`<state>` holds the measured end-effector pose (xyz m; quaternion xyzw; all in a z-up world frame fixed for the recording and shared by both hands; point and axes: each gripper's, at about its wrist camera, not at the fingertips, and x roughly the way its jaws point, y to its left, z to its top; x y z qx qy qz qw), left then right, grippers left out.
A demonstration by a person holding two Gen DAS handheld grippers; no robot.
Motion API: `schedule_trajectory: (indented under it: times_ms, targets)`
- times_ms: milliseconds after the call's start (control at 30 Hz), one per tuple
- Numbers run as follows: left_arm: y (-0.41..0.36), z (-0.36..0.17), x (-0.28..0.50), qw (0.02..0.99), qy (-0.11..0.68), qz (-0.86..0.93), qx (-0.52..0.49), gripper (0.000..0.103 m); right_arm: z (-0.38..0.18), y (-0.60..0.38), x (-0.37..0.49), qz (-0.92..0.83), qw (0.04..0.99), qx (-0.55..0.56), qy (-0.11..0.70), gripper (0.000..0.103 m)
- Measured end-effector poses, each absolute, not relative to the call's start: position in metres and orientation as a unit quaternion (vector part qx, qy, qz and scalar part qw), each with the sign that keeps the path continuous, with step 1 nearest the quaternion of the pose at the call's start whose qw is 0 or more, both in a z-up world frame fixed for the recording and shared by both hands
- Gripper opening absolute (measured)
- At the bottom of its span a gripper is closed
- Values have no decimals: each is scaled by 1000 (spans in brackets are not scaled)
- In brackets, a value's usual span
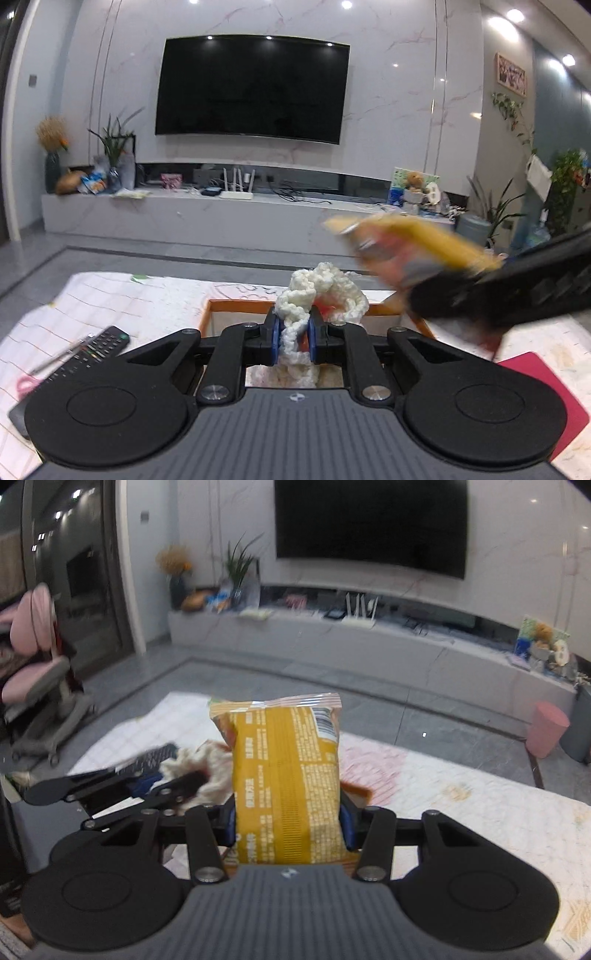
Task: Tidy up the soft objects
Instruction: 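Carry the crocheted ball and snack bag with both grippers to the box, then lower the crocheted ball into the box and open the left gripper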
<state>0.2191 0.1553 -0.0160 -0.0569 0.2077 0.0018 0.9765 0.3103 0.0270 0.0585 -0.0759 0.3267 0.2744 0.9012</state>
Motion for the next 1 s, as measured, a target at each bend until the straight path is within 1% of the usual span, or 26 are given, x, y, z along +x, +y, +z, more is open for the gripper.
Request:
schedule_trajectory:
  times_ms: [133,400,500,567,633,667,733,800,900,933,1000]
  targets:
    - [162,-20,225,968,241,15,-68,16,48,44,318,271,894,-88,347,49]
    - [162,-21,228,958,275,36,-69,17,41,46,325,253,893,-88,362,49]
    - [164,-21,228,955,286,31,-76,19,41,47,327,254,891,-91,366,49]
    - [165,-22,229,951,295,27,-84,28,40,47,326,253,890,-94,368,49]
    - [167,-22,228,951,295,23,-93,55,39,48,327,251,889,-99,371,49]
    - [167,-21,227,951,291,26,-97,57,38,49,326,251,888,-101,372,49]
    - [169,-18,225,952,286,33,-103,65,36,49,327,249,887,-105,375,49]
    - [172,-15,223,951,289,27,-107,70,33,48,328,247,885,-108,379,49]
    - [181,-13,222,947,297,4,-126,72,31,47,330,242,885,-106,384,49]
    - [183,-12,221,946,296,-6,-133,74,30,46,331,239,885,-104,386,49]
    - [187,-9,218,947,285,-12,-144,76,30,47,333,235,885,-104,388,49]
